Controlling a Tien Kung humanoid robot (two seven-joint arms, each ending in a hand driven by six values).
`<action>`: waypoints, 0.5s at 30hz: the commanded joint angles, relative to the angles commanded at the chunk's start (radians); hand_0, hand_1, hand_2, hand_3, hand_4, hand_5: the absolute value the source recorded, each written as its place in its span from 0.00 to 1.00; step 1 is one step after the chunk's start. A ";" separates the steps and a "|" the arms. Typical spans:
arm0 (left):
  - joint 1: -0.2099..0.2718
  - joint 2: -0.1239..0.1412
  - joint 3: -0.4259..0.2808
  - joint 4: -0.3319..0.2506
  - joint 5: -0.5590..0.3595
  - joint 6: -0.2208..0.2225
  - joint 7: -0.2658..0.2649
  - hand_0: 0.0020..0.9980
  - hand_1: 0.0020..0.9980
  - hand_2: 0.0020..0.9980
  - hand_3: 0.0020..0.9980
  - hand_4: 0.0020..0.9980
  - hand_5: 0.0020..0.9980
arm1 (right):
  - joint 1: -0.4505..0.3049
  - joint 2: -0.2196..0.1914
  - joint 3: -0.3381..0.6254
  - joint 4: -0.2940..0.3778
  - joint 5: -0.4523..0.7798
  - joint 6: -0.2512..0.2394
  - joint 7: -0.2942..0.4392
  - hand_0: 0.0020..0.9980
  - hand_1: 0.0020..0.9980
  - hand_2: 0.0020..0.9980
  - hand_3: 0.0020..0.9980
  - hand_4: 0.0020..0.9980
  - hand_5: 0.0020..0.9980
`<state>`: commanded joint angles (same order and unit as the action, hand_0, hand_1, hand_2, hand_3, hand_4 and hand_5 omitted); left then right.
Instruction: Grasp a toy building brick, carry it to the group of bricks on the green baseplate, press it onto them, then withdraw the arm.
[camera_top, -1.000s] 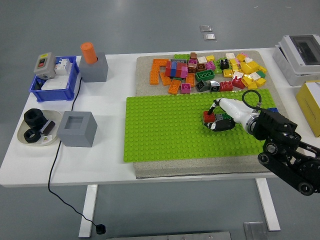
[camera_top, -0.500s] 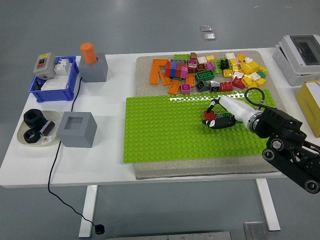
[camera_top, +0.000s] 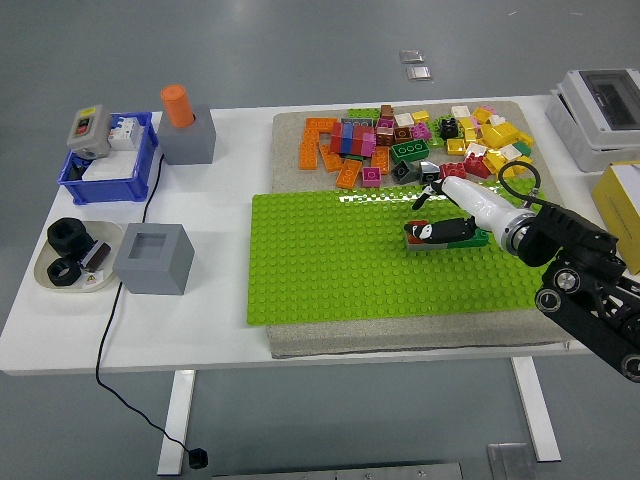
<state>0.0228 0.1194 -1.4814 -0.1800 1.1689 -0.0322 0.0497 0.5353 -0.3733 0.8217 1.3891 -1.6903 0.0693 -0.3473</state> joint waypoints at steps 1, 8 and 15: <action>0.000 0.000 0.000 0.000 0.000 0.000 0.000 0.59 0.62 0.54 0.60 0.73 0.18 | 0.001 -0.001 0.001 0.001 0.000 -0.001 0.001 0.97 0.90 0.90 0.66 0.74 0.45; -0.003 0.002 -0.009 0.000 0.012 0.001 0.003 0.59 0.62 0.54 0.59 0.73 0.18 | 0.003 -0.005 0.020 -0.013 -0.004 -0.015 0.009 0.96 0.90 0.90 0.66 0.74 0.45; -0.002 0.004 -0.013 0.000 0.020 0.001 0.003 0.59 0.62 0.54 0.60 0.73 0.18 | 0.002 0.003 0.063 -0.043 -0.020 -0.032 0.018 0.96 0.89 0.90 0.66 0.73 0.45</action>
<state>0.0205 0.1233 -1.4945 -0.1800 1.1894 -0.0308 0.0526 0.5371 -0.3700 0.8846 1.3462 -1.7101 0.0376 -0.3296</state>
